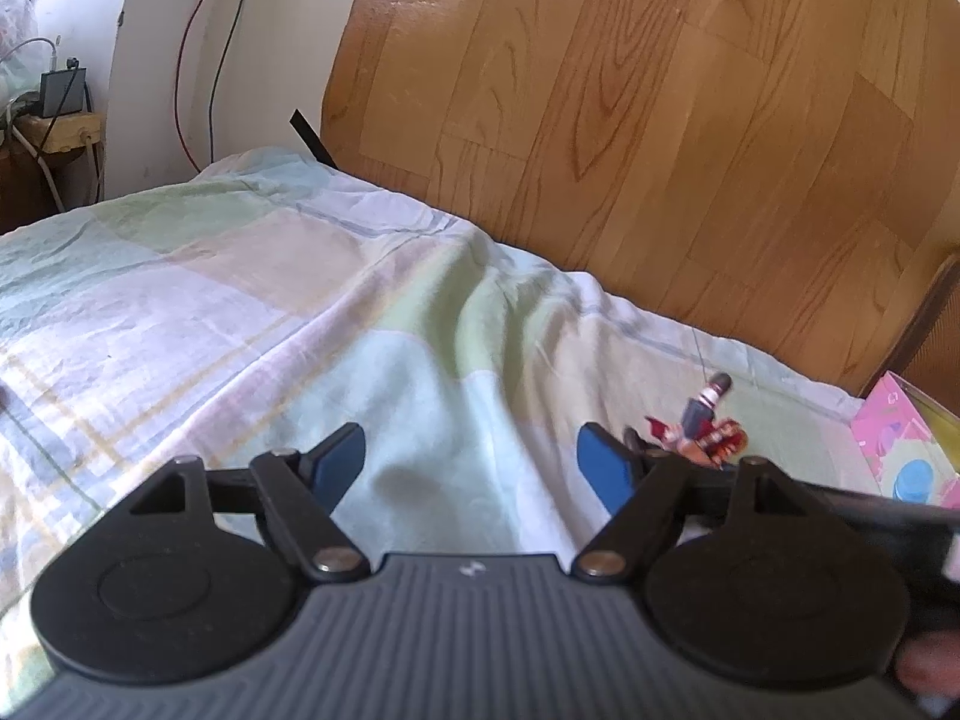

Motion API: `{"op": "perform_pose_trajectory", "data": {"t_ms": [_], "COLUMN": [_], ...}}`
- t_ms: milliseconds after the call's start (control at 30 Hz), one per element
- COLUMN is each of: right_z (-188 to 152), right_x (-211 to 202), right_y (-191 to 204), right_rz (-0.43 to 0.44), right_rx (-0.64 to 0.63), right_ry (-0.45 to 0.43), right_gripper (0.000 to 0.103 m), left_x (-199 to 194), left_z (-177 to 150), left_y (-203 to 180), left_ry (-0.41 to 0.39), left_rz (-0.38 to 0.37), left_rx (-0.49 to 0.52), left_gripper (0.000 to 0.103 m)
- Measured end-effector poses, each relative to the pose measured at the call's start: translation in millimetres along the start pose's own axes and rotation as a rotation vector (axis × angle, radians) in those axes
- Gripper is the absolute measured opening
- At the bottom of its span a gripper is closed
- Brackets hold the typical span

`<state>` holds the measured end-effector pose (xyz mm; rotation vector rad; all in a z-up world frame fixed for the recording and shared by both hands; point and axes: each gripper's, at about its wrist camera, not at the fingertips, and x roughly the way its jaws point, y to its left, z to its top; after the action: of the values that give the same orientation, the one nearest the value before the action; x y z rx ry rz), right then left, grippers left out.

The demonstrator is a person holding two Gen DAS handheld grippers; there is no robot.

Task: Organize rigid objects
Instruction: 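Close the right gripper on the red toy figure, then lift the red toy figure and carry it over the pink tin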

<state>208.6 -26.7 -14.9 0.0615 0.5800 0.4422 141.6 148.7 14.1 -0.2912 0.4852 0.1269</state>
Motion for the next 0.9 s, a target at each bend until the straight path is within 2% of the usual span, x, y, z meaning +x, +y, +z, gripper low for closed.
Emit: {"op": "perform_pose_trajectory", "data": {"t_ms": [267,400,567,733,900], "right_z": [-28.7,-42.5,-59.0,-81.5,-100.1], "right_x": [-46.3,-73.4,-108.3,-141.3,-169.3], "right_y": [-8.8,-15.3,-25.4,-38.3,-41.8], "right_rz": [0.037,0.034,0.016,0.093,0.101], "right_rx": [-0.003,0.015,-0.02,0.015,0.02], "right_ry": [0.025,0.017,0.022,0.07,0.054], "right_gripper": [0.049,0.049,0.049,0.049,0.049], "left_x": [2.0,2.4,1.1,0.0,-2.3], "left_z": [-1.9,-3.1,-5.1,-6.0,-7.2], "left_y": [-0.6,-2.6,-7.0,-8.2,-10.2], "left_ry": [0.009,0.008,0.0,-0.005,-0.015], "left_rz": [-0.002,0.0,-0.003,-0.013,-0.014], "left_rx": [0.016,0.032,0.066,0.078,0.095], "left_gripper": [0.081,0.082,0.082,0.083,0.083]}}
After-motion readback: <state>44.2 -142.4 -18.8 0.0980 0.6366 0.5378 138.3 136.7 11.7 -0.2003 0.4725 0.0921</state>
